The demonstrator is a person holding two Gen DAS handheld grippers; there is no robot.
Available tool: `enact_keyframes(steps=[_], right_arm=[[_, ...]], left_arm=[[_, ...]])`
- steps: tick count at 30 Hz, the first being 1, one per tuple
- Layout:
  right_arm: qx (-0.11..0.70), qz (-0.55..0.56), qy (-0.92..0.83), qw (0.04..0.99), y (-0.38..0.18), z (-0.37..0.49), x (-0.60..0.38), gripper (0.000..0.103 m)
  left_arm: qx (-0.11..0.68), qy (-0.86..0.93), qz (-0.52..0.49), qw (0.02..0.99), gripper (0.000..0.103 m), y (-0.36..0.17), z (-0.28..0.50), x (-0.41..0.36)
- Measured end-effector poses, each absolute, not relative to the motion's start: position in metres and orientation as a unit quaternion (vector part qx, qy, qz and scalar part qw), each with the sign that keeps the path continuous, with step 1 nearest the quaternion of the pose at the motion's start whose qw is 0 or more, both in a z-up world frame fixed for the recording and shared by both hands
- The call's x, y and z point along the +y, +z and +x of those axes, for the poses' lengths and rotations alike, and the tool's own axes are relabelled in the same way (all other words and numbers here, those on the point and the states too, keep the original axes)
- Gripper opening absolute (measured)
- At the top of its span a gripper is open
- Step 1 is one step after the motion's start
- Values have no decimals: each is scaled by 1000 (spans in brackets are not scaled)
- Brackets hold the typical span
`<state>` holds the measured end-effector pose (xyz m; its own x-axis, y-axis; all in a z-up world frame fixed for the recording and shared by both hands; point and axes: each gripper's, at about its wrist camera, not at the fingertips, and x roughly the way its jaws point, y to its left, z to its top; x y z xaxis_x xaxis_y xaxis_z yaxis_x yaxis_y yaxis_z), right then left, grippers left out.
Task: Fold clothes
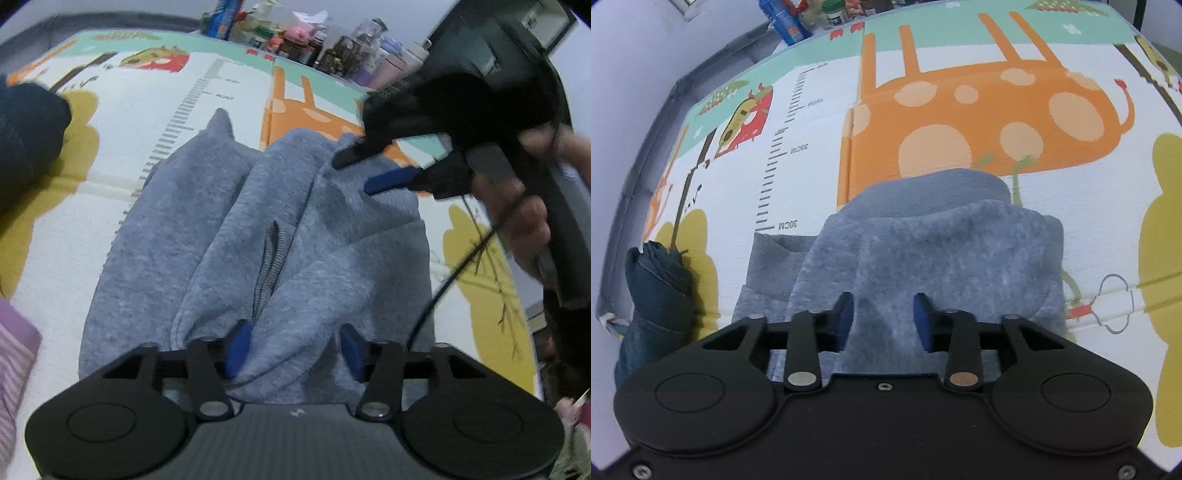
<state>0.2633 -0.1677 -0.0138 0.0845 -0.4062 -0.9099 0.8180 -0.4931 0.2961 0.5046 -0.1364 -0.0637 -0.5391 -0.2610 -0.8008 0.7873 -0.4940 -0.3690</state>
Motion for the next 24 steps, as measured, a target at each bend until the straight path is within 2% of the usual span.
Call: enact_keyframes(steps=[3,5,7,8,9,10,11,12,13,15,18,24], right_arm=[[204,570,-652,456,-20,277,-177,39],[221,572,-652,447,-27,286,-183,41],[242,562,-656,442,-33,294,-188,43],[252,557,-658,440,-36,298,-190,43],[259,552,-660,439,-39,300,-190,39],[264,548,-661,439,-42,302,-190,31],[269,544,-663,439,-45,303,-189,28],[272,541,-663,440,-47,305,-189,16],[266,544,-660,445,-47,304,-186,9],[247,544,-661,453,-38,300,-178,5],[220,545,-661,466,-24,293,-167,4],[165,544,-660,491,5,280,-144,4]], left_arm=[[371,-788,359,333,76,-68,497,-135],[365,-791,364,330,76,-70,494,-134],[364,-793,362,328,71,-72,495,-133],[369,-792,359,329,62,-73,498,-134],[378,-789,354,331,55,-74,501,-135],[386,-786,349,333,52,-76,505,-137],[394,-784,344,334,46,-77,509,-138],[401,-782,340,335,40,-77,514,-139],[405,-781,336,335,38,-77,517,-140],[407,-782,333,335,31,-75,520,-139],[403,-786,330,333,27,-70,523,-135],[406,-794,305,334,24,-56,532,-128]])
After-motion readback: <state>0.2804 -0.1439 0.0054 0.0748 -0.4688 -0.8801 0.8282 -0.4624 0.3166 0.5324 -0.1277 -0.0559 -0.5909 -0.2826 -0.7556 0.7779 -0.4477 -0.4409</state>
